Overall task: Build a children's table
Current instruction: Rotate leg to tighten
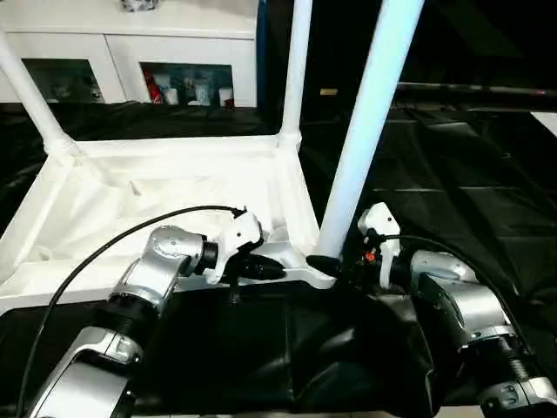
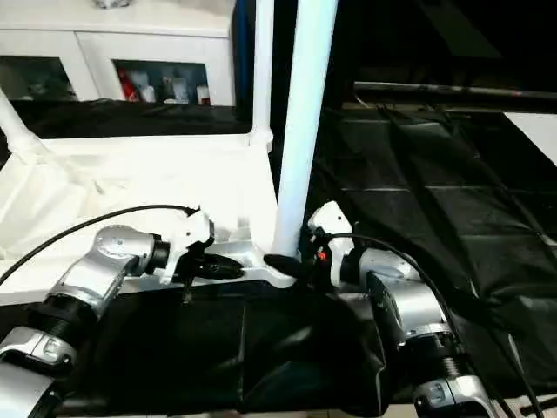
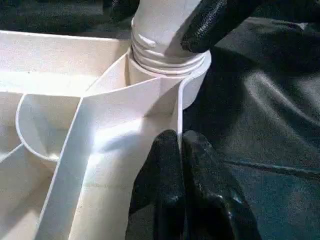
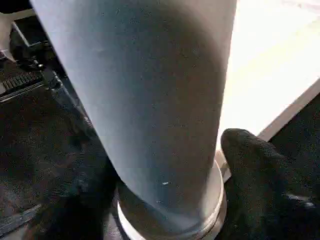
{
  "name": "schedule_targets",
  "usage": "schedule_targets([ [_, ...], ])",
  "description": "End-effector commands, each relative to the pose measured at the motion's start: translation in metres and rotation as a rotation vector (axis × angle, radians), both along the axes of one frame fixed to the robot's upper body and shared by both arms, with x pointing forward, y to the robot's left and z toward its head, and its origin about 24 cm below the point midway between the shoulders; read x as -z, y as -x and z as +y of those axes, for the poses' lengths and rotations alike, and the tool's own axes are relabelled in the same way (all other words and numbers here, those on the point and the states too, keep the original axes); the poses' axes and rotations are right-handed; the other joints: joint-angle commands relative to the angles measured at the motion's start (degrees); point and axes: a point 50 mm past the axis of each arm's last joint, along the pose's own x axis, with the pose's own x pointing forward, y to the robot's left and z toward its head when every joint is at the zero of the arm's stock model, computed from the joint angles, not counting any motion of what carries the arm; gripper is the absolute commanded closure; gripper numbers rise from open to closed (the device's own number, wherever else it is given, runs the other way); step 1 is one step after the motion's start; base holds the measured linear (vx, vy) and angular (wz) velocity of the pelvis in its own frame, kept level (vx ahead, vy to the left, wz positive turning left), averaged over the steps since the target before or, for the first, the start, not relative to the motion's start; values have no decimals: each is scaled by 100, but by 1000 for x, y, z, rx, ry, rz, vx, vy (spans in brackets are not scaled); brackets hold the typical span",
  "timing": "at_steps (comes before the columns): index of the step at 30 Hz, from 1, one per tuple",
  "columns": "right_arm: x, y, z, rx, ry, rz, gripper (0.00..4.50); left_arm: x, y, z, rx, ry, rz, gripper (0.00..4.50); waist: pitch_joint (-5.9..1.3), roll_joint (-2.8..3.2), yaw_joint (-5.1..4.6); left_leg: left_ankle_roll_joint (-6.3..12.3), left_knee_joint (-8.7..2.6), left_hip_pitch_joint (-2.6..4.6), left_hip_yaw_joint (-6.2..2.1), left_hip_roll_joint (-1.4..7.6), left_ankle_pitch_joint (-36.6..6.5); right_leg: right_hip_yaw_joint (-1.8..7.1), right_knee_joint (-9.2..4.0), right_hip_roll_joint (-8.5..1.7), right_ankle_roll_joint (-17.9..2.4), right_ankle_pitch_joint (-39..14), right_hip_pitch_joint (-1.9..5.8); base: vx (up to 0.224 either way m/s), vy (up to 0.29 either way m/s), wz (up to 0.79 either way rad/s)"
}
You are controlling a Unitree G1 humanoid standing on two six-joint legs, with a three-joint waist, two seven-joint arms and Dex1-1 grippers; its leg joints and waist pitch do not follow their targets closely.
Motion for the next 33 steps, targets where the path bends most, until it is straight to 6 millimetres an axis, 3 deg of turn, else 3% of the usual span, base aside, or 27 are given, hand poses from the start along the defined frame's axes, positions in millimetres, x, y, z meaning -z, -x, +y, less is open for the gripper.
schedule_targets([
  [1, 2, 4, -1, -29, 17, 13, 152, 14, 9, 5, -20, 35, 77, 450, -277, -100, 41, 273, -359, 34, -143, 349, -1380, 264, -385, -394, -1153, -1873, 221, 0, 0, 0],
  [7, 4, 8, -1, -63, 26, 25, 191, 13, 9, 7, -25, 30, 76, 450, -286, -106, 43, 290, -351, 35, -141, 344, -1265, 263, -367, -380, -1142, -1760, 222, 0, 0, 0],
  [11, 7, 10, -2, -72, 35, 39, 194, 13, 9, 5, -25, 31, 76, 450, -291, -109, 59, 342, -338, 34, -130, 342, -1149, 262, -344, -373, -1216, -1523, 232, 0, 0, 0],
  [14, 11, 5, -3, 29, 34, 25, 195, 15, 6, 1, -69, 27, 55, 450, -284, -93, 59, 325, -342, 40, -131, 340, -1204, 259, -357, -372, -1215, -1614, 223, 0, 0, 0],
  [20, 21, -5, -4, 269, 29, 16, 196, 18, -3, -14, -176, 10, 14, 450, -253, -105, -2, 89, -383, 56, -176, 334, -1686, 251, -455, -384, -946, -2460, 194, 0, 0, 0],
  [22, 29, -6, 3, 428, 29, 27, 196, 19, -9, -32, -237, -2, -13, 450, -238, -79, -16, 19, -388, 85, -166, 328, -1823, 265, -503, -373, -850, -2658, 128, 0, 0, 0],
  [24, 34, -7, 12, 526, 38, 43, 196, 20, -13, -49, -277, -9, -32, 450, -246, -80, -20, -69, -394, 94, -193, 315, -1893, 249, -511, -377, -769, -2811, 140, 0, 0, 0],
  [27, 36, -8, 21, 581, 52, 43, 196, 20, -15, -61, -298, -14, -48, 450, -235, -88, -11, -3, -394, 102, -194, 304, -2019, 250, -563, -388, -663, -3009, 120, 0, 0, 0],
  [29, 37, -9, 27, 610, 54, 42, 196, 20, -16, -66, -315, -20, -60, 450, -218, -83, -17, -25, -392, 143, -211, 287, -2247, 226, -623, -388, -530, -3407, 88, 0, 0, 0],
  [33, 32, -15, 42, 656, 36, 20, 196, 18, -18, -78, -330, -25, -84, 450, -222, -59, -39, -72, -415, 127, -240, 293, -2369, 215, -634, -386, -449, -3443, 90, 0, 0, 0],
])
